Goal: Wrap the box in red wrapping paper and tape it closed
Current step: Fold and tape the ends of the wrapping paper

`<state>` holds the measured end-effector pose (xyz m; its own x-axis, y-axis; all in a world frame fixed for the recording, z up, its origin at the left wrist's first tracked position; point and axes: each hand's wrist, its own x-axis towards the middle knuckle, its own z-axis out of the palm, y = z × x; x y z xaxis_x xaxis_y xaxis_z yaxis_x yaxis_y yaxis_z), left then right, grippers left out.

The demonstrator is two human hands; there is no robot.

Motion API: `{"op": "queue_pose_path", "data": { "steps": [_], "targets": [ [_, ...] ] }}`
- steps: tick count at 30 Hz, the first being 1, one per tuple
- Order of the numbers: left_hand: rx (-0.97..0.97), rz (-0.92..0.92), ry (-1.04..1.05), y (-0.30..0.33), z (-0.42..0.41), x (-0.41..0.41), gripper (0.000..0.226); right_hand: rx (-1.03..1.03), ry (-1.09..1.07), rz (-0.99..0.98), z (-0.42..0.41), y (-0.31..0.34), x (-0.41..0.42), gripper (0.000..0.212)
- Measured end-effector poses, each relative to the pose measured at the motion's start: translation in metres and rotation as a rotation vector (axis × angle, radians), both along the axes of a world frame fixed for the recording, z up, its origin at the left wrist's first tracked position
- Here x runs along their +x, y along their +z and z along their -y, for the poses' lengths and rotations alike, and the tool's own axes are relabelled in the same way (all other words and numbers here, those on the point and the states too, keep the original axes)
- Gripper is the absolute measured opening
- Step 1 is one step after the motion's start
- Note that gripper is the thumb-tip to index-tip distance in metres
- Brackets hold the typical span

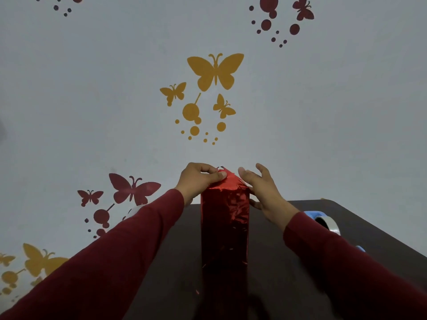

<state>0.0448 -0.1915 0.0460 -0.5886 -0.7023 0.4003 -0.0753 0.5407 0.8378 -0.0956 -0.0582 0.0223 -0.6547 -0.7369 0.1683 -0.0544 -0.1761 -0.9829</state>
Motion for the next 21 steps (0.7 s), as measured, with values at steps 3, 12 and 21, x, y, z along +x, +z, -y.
{"op": "queue_pose_path", "data": {
  "steps": [3, 12, 21],
  "targets": [
    [0.072, -0.021, 0.026, -0.006, -0.002, 0.001, 0.019, 0.023, 0.038, -0.031, -0.001, 0.0, -0.001, 0.108],
    [0.437, -0.194, 0.135, -0.015, 0.001, 0.001, 0.045, 0.025, -0.037, 0.111, 0.019, 0.004, 0.001, 0.113],
    [0.793, -0.371, 0.095, -0.025, -0.029, 0.008, 0.019, 0.011, -0.024, 0.008, 0.017, 0.001, 0.0, 0.113]
  ]
}}
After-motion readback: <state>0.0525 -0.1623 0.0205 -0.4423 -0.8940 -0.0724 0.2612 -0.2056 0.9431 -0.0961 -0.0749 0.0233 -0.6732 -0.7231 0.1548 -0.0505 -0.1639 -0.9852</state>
